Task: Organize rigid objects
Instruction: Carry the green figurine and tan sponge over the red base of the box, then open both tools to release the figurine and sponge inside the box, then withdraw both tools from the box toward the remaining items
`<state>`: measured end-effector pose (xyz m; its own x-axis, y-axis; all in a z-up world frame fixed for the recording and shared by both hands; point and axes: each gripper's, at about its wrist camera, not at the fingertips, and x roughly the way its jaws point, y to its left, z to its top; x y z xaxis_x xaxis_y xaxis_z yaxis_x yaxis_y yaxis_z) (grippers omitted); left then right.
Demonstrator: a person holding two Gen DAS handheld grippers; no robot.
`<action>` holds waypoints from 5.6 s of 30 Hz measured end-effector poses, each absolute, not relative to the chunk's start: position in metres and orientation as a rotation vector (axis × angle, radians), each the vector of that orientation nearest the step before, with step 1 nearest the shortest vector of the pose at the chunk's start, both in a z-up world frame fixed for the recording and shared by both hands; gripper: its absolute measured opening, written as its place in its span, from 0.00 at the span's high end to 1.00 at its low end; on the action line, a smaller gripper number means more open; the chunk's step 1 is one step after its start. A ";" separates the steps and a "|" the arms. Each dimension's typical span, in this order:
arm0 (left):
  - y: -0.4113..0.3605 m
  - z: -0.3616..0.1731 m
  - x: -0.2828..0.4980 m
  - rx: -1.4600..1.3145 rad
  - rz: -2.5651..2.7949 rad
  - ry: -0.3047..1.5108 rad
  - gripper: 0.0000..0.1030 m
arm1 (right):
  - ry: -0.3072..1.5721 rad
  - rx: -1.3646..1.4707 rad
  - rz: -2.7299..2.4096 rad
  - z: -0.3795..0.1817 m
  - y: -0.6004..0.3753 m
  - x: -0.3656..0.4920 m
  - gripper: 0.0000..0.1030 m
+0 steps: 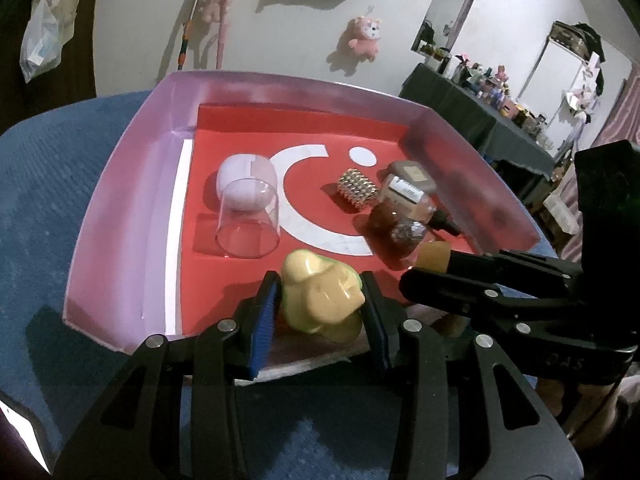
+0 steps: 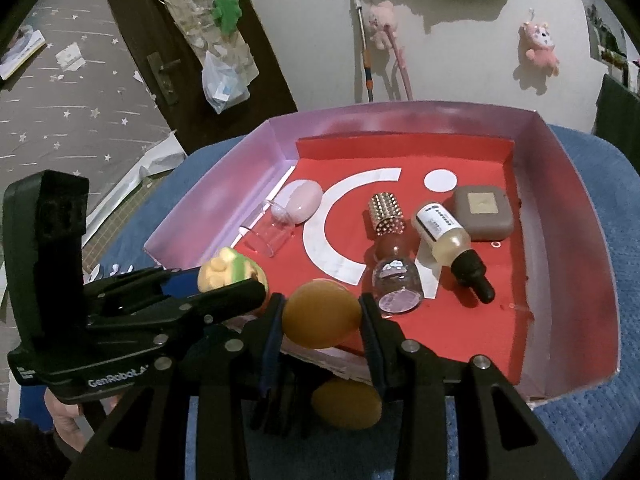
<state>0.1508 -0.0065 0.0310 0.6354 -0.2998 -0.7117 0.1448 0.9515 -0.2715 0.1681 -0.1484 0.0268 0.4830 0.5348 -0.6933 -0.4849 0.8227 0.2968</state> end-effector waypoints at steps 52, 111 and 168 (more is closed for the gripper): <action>0.004 0.019 0.201 -0.211 -0.199 0.838 0.64 | 0.857 -0.051 0.457 0.008 -0.138 0.210 0.61; -0.006 0.051 0.157 -0.173 -0.168 0.743 0.17 | 0.709 -0.020 0.495 0.044 -0.157 0.154 0.08; -0.017 0.053 0.090 -0.088 -0.121 0.707 0.00 | 0.644 0.018 0.481 0.043 -0.174 0.084 0.00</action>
